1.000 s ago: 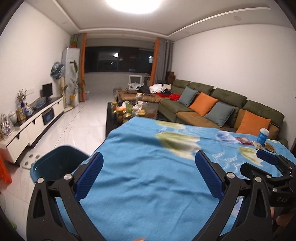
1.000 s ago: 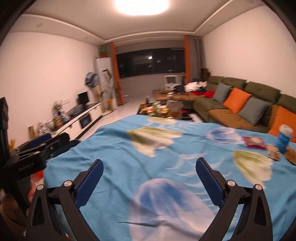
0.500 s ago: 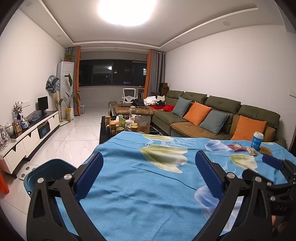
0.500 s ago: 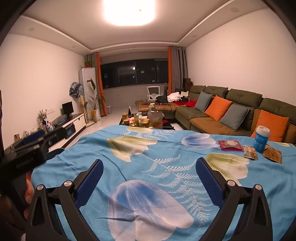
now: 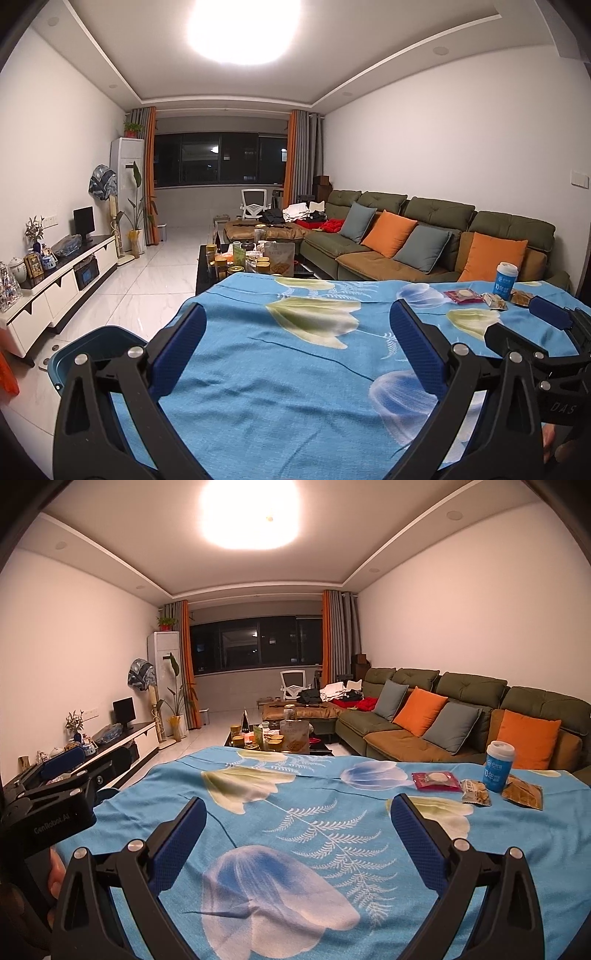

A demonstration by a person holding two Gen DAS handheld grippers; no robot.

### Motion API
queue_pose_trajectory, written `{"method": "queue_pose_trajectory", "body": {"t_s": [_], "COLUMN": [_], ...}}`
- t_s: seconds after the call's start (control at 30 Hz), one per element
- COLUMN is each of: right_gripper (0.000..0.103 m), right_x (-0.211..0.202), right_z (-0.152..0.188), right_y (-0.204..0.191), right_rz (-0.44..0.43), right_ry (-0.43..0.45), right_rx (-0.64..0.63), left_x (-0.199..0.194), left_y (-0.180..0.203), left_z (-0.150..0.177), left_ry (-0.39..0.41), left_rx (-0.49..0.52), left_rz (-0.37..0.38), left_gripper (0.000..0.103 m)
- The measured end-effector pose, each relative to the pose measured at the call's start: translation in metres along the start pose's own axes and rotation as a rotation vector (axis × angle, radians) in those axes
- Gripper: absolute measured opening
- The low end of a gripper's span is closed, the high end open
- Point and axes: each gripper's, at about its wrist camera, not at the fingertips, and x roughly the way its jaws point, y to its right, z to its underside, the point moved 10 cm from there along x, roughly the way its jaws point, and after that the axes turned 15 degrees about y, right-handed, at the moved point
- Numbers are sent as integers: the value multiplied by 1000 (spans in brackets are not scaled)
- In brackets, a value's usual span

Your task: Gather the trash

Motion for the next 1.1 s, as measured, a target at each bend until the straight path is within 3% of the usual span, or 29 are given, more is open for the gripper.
{"method": "queue_pose_trajectory", "body": {"t_s": [1.1], "right_gripper": [96], "right_x": [-6], "right_z": [-7], "right_y": [2], "right_rz": [20], "right_ry": [29], "right_rx": [3], "left_x": [-3], "left_y": [0], "left_z": [-8], "left_ry": [18], "left_rx": [3], "left_rz": [-5], "left_gripper": [98]}}
